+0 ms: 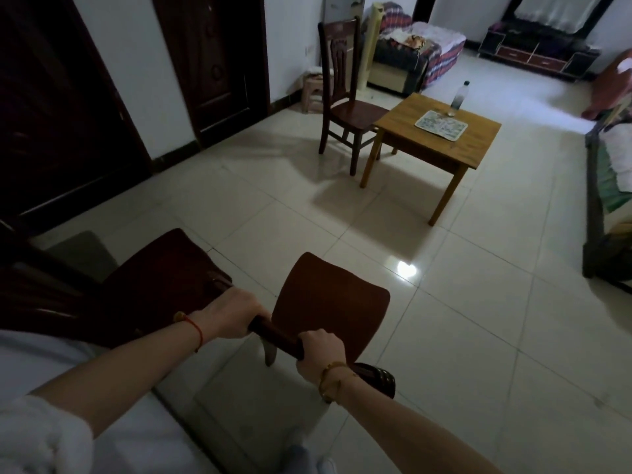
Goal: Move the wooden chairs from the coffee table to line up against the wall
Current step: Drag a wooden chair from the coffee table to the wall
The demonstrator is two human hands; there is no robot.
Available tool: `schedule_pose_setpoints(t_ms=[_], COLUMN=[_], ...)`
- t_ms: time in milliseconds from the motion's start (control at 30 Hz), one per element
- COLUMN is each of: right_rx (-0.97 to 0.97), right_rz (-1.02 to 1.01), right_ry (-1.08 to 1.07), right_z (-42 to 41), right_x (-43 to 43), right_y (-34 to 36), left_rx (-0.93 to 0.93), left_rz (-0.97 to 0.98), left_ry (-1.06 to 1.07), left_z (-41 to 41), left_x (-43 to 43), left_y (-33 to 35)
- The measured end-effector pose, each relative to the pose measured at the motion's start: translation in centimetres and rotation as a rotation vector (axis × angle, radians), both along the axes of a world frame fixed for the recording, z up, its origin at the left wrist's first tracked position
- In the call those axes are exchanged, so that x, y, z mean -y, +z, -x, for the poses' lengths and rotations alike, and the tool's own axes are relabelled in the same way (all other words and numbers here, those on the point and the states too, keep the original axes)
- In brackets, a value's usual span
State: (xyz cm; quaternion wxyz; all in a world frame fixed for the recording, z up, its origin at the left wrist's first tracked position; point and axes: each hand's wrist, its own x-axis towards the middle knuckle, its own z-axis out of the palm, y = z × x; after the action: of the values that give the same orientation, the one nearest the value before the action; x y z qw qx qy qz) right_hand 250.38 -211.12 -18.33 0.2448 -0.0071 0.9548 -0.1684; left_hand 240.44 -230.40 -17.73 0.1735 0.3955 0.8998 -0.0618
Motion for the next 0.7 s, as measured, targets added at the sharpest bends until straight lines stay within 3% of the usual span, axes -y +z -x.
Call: schedule_pose_setpoints(t_ms=[200,367,467,567,700], right_rx=[0.063,0.221,0.082,-0.107,-0.287], right_rz=[0.006,0.06,0.124,0.212,0.332], right_ry=[0.051,0.18,0.117,0.004,-0.104], right_z=[0.6,3.8,5.8,6.9,7.3], right_x=[-0.1,-4.0,-8.3,-12.5,-18.2], right_y=[-0.3,1.5,3.6,5.2,7.2], left_rx=[0.044,0.375,0.427,0.313,0.213], left_rz=[0.035,0.143,-0.101,-0.4,-0.641], left_ry=[-0.023,0.119,0.291,0.337,0.376], left_z=[0.1,1.8,3.4,5.0,6.2], left_x=[-0.3,-1.0,-1.7,-3.8,-9.4], left_y=[0.7,2.9,4.5,5.7,6.9])
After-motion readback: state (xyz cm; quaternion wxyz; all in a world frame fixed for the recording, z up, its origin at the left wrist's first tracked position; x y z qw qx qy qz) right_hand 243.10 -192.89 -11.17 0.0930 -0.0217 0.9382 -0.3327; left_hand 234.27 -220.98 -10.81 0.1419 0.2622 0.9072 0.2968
